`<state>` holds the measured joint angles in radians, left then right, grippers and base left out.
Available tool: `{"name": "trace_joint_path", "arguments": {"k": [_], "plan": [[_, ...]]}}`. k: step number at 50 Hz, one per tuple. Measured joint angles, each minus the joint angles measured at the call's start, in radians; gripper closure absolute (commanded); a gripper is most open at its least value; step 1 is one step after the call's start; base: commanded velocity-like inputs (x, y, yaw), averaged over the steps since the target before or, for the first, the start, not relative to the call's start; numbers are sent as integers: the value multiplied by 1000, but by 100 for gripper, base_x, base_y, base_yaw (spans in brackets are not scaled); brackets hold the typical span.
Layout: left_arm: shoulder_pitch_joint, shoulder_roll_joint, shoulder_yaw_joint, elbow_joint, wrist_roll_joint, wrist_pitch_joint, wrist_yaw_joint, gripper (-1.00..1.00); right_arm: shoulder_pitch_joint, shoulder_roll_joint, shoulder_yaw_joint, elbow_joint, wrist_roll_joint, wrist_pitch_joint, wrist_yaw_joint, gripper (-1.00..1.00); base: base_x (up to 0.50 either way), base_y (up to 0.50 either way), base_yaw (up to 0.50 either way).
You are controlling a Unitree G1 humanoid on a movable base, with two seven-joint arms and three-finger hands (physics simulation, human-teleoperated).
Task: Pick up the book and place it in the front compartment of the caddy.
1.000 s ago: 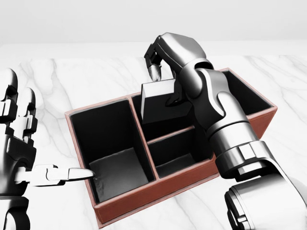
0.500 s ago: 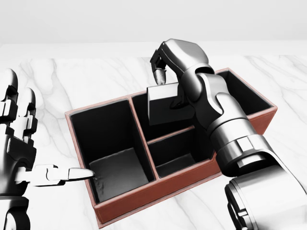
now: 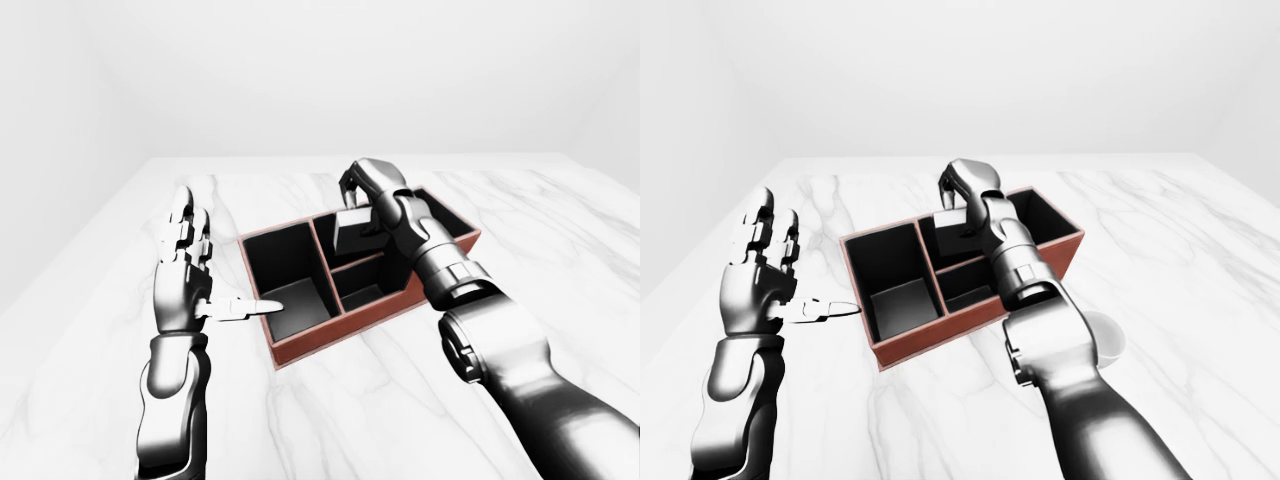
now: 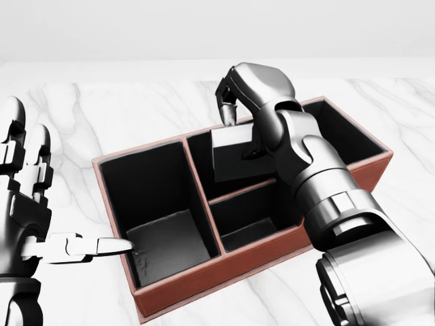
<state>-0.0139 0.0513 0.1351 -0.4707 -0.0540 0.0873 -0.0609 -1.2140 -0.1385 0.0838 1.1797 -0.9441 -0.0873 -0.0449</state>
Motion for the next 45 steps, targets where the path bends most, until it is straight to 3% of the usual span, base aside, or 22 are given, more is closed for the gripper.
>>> {"name": "trace_joint_path", "arguments": {"k": [45], "plan": [[2, -1, -2, -6, 0, 0, 1, -100, -28, 17, 3, 63, -10, 0, -35, 100, 0, 0, 0]]}}
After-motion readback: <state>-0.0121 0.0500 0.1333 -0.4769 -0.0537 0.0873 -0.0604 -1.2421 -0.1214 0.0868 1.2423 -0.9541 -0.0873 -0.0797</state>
